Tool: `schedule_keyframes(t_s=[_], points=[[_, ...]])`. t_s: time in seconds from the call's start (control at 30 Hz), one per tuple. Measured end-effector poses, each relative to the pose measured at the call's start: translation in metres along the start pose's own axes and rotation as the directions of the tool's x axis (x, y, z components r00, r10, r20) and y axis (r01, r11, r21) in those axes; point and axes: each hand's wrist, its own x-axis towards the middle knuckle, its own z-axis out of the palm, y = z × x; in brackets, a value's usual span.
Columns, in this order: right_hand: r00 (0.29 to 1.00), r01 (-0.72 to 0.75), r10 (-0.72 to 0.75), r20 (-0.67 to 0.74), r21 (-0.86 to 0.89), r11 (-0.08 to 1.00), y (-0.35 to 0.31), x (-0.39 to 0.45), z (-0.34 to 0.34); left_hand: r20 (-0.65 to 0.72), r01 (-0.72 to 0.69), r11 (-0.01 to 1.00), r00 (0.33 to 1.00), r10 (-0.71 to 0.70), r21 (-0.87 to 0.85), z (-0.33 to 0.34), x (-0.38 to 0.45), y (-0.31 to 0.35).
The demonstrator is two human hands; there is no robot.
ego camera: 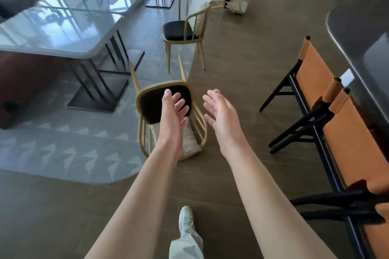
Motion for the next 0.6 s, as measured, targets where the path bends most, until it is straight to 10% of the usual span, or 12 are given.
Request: schedule_keyframes(t_s=[0.27, 0.6], points=[[0.994, -0.039, 0.035, -0.104, -0.034, 0.999, -0.009, 0.123, -0.004, 0.072, 0.094, 0.995, 0.993, -0.095, 0.022, 0.06, 0.128, 0.015], [0.97, -0.243, 0.243, 0.012, -0.052, 0.969, 0.044, 0.269, 0.004, -0.186, 0.185, 0.982, 0.966, -0.178, 0.024, 0.042, 0.257, -0.013]])
